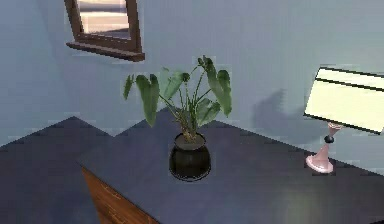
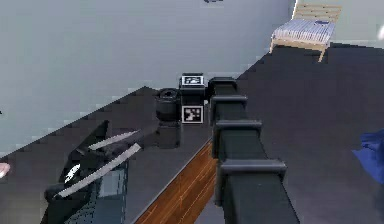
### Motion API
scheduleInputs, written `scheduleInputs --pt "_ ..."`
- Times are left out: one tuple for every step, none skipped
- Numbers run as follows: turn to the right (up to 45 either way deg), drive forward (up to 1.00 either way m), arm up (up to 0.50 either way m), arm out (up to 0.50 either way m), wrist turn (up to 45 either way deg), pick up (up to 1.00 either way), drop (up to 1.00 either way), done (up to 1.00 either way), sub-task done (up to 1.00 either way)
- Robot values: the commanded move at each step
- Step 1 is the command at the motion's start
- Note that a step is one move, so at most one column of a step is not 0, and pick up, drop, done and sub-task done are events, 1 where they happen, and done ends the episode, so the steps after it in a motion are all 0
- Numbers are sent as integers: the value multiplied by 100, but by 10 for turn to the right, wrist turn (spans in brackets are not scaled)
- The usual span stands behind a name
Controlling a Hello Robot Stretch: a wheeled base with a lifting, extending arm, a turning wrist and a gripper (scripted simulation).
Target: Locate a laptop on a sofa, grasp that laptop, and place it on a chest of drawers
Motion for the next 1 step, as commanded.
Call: scheduleInputs --pt "0 0 0 0 0 0 0 100 0"
